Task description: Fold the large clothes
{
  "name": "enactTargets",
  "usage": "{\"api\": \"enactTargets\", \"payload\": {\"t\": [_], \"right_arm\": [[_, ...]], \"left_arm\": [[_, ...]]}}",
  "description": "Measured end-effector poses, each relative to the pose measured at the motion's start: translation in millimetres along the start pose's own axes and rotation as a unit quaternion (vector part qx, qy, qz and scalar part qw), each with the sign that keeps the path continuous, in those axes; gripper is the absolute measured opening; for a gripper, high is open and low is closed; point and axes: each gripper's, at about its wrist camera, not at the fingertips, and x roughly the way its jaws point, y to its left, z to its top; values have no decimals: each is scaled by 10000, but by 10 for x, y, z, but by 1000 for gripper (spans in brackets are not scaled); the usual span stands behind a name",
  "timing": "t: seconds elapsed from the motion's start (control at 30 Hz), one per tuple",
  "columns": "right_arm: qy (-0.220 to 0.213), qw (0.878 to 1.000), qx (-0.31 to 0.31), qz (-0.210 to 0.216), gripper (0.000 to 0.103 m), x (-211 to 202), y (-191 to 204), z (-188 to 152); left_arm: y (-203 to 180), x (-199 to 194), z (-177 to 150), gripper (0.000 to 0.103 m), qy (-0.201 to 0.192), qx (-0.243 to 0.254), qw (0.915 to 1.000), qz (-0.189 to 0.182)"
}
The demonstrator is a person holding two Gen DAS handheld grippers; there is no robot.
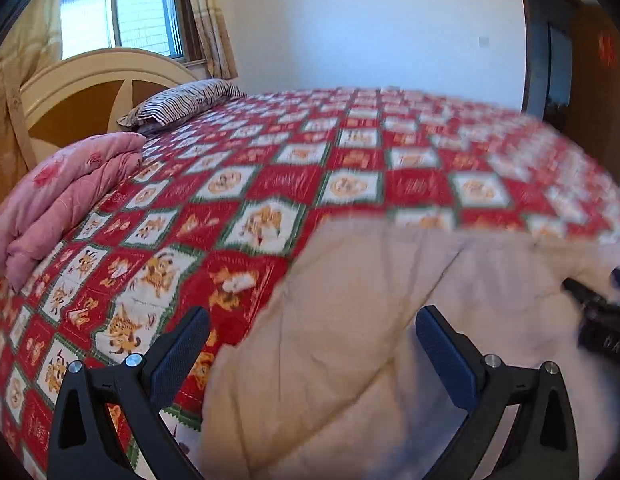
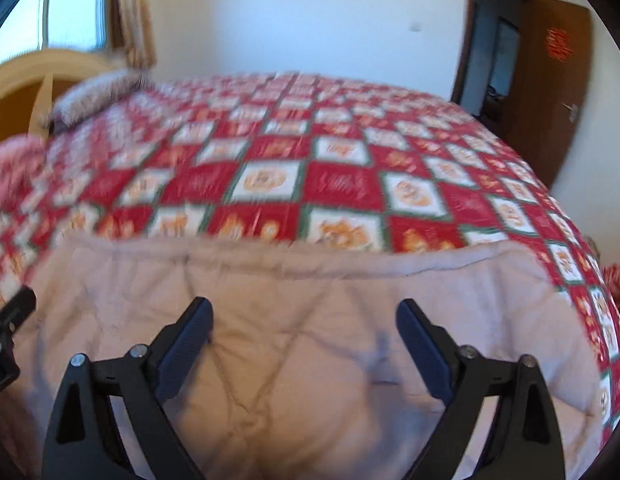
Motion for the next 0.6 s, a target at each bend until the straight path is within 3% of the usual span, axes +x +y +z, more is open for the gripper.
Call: {"api": "enactTargets", "payload": {"t": [0.07,0.17,0.47,0.6], "right_arm": [[157,9999,31,16,95,162,-13,-55],[96,9998,115,114,98,271,-68,-104],[292,9995,11,94,103,419,5,-126],[517,9985,-78,152,103,418,12,-84]], "left_arm": [[21,199,-99,102,286,-170,9990,-309],[99,266,-115,102,342,-481,9972,-459],[-10,277,-129,102,303,-384,9985,-228],[78,215,-98,102,580,-377,9969,-368]]}}
